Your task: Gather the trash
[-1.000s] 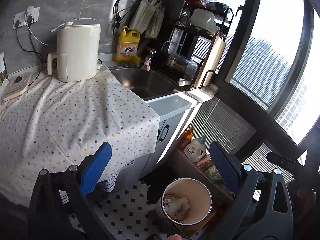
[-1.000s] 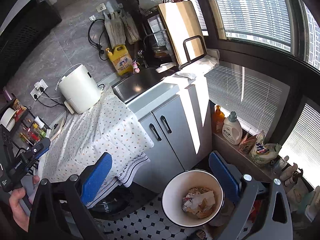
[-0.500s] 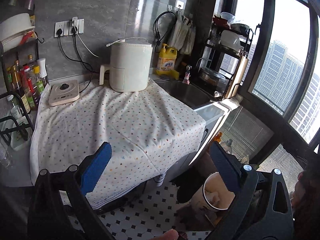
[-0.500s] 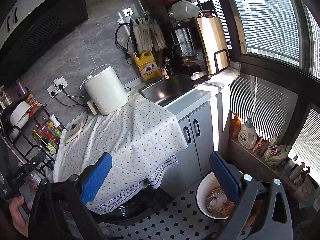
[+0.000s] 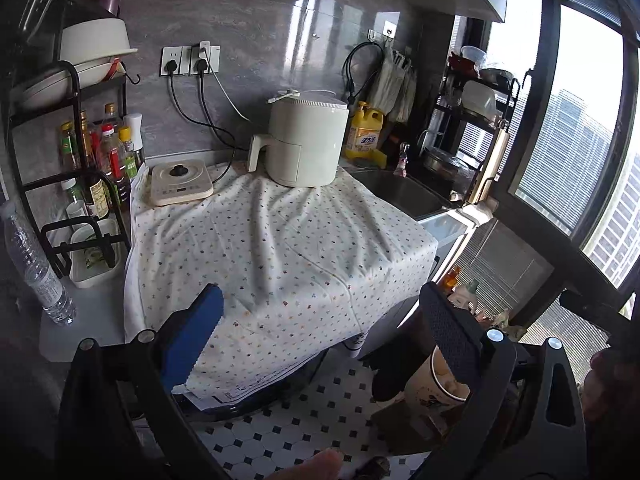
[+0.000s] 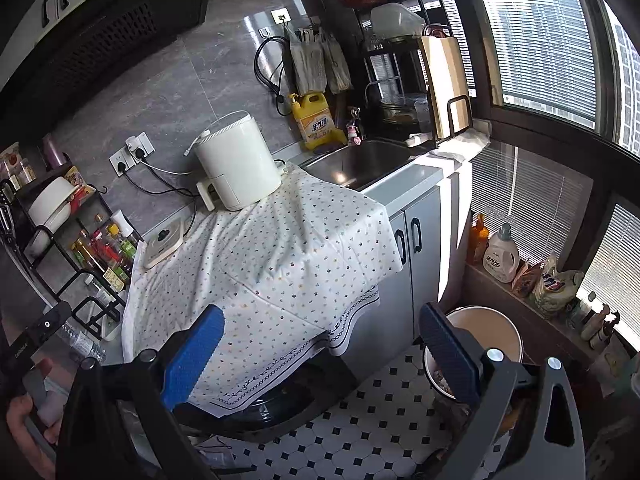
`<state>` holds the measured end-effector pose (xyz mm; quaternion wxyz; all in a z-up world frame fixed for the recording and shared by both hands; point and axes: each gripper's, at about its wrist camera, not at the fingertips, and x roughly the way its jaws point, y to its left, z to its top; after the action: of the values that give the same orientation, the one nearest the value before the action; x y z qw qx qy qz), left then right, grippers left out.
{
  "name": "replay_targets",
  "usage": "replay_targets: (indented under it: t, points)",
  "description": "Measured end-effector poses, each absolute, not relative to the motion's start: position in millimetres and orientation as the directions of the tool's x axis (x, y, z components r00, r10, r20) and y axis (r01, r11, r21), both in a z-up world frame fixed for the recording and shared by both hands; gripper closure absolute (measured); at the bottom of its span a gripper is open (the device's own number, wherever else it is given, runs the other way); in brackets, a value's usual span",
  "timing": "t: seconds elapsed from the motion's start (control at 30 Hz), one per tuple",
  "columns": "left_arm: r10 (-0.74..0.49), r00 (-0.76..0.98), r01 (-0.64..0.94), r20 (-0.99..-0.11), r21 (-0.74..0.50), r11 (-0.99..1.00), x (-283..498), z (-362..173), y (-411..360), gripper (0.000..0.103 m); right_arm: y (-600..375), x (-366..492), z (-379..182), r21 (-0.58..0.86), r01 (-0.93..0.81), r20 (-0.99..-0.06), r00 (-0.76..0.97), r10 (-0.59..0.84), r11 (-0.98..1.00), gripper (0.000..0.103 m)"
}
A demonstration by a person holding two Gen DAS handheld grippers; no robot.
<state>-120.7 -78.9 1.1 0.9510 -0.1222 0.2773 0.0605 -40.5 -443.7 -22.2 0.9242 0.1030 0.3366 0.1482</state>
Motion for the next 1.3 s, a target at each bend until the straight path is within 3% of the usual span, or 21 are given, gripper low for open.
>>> replay_targets:
  t: [0.63,1.3]
  points:
    - [0.074,0.864,-0.202,-0.497,-0.208,0.957,-161.4,15.5,-53.8,0.006,-402.6,-70.3,-10.8,0.253,-0.214,-0.560,0.763,0.323,0.943,0.008]
    - [0.062,0.857,-0.193,-0.512,-0.206,0.959,-168.3,11.2,-54.3,0.006,-397.6,-80.8,-20.4,0.261,-0.196,-0.571,0.758,0.315,0.945,0.008]
